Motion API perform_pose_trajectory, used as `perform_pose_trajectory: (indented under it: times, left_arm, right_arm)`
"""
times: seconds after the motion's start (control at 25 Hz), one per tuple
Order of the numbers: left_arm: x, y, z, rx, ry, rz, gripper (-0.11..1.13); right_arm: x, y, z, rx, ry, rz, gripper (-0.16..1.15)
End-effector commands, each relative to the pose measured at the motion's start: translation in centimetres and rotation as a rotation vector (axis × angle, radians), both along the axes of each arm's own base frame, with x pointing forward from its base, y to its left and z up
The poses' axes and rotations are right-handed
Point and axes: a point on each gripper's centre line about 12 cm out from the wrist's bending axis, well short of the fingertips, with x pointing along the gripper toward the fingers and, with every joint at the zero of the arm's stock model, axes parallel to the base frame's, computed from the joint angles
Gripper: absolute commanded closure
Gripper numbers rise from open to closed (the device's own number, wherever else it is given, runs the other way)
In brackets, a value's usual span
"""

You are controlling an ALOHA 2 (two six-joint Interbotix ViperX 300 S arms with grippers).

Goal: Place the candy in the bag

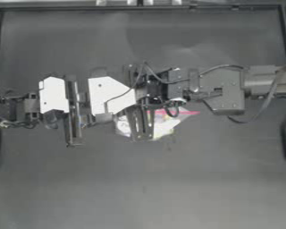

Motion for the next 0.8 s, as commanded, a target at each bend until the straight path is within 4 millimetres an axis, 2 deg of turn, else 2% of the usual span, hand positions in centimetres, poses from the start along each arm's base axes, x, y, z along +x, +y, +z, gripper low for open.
perform_pose_trajectory:
  times: [0.04,0.56,0.68,0.8]
  left_arm:
    - [0.39,0.12,1.45,0.012,-0.046,0.000,0.41]
    - [0.40,-0.40,1.76,0.038,-0.049,-0.026,0.90]
    - [0.41,-0.66,1.91,0.063,-0.048,-0.041,0.96]
    - [0.34,-0.76,2.11,0.070,-0.053,-0.045,0.97]
  right_arm:
    - [-0.38,0.11,2.48,-0.004,-0.058,0.001,0.93]
    - [-0.48,0.19,2.20,-0.003,-0.051,0.001,0.93]
    - [-0.56,0.11,2.04,-0.005,-0.046,0.001,0.93]
    - [-0.69,0.13,1.78,-0.001,-0.035,-0.001,0.93]
